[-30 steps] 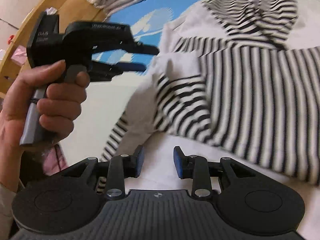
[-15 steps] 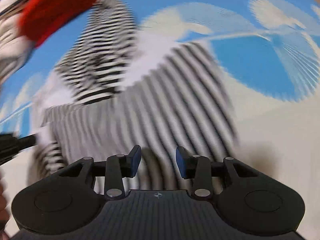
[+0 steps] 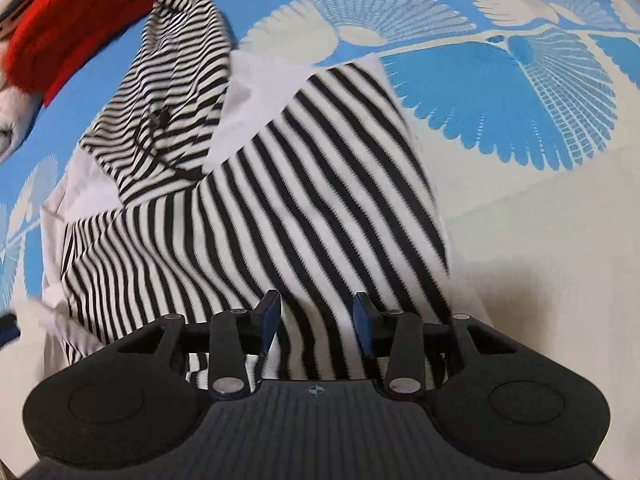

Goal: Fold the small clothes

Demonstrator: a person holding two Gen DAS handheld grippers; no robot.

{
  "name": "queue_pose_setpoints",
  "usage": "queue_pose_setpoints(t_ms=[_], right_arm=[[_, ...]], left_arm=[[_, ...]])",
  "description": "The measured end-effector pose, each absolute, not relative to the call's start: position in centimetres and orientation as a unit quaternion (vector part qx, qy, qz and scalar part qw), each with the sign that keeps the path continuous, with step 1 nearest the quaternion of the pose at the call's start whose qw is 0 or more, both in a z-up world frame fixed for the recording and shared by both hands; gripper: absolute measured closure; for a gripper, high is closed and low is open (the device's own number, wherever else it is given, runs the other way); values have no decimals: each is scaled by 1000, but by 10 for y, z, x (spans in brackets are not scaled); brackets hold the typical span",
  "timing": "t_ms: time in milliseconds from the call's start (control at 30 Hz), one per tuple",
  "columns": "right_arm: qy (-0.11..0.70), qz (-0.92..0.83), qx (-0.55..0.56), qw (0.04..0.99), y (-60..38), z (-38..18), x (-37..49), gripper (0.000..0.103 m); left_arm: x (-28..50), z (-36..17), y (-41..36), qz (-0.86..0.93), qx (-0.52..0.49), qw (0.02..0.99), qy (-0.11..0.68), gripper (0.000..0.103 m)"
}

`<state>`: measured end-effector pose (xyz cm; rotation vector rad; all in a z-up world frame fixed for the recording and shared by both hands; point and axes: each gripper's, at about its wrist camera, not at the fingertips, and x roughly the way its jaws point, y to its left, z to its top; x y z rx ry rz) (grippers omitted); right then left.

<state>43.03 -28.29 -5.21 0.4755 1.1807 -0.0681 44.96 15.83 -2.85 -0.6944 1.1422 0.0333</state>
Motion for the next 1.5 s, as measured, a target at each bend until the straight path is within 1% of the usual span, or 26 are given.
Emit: queue_pose_setpoints(t_ms=[33,200,267,300,333,367,400,500,567,600,633,667,733,800,867,900,933,1067,1100,1200,1267,1300,1433,1500], right_arm=[[553,-20,216,804,-279,-51,430,61],[550,-7,217,806,-276,-46,428,61],[548,-13,222,807,-279,-43,428,61],[546,-17,224,807,-281,-42,428,61],[544,-22,227,807,-283,-41,429,60],[542,-28,229,808,-284,-41,431,60],[540,-35,231,809,-287,-40,431,60],[533,-61,244,808,-297,-40,430,60],[529,-79,258,805,-305,-42,428,60],[528,-88,263,803,-308,-43,427,60],[528,-95,267,801,-311,-44,427,60],[529,-100,269,799,-312,-46,426,60],[530,-117,271,795,-318,-49,425,60],[531,-125,284,789,-322,-51,424,60],[530,-125,287,788,-322,-51,424,61],[530,-126,285,789,-321,-50,423,60],[529,-126,282,790,-320,-49,424,60],[533,-126,275,791,-318,-52,423,60],[533,-126,275,790,-318,-53,424,60],[534,-129,282,787,-320,-54,425,60],[531,-132,285,787,-320,-51,424,60],[528,-131,280,791,-318,-49,424,60],[533,-123,272,792,-317,-50,424,58],[534,-124,280,788,-318,-50,424,58]], left_arm=[[453,-29,154,5,-321,783,533,38],[459,-55,132,23,-305,760,574,40],[461,-61,129,37,-284,756,588,44],[461,-63,125,40,-272,755,595,62],[462,-64,123,33,-266,756,598,94],[461,-62,121,24,-258,761,595,99],[461,-51,116,17,-234,780,580,99],[452,-5,99,-6,-151,851,503,100],[446,14,93,-16,-129,873,469,99],[445,12,92,-10,-126,869,478,99],[446,3,93,6,-122,854,505,95],[448,-11,97,30,-125,833,538,95],[450,-30,106,51,-133,807,573,94],[448,-23,109,49,-129,814,564,94],[446,-11,100,19,-114,834,539,84],[445,-9,93,-2,-101,841,531,76],[445,-12,88,-16,-93,841,533,72],[450,-55,76,-20,-90,790,606,72],[449,-61,76,-13,-82,786,613,72],[447,-50,71,-11,-64,800,596,72],[445,-34,69,-35,-77,817,570,66],[445,-33,67,-44,-81,820,565,62],[447,-57,56,-15,-54,792,608,62],[447,-55,54,-14,-49,796,604,62]])
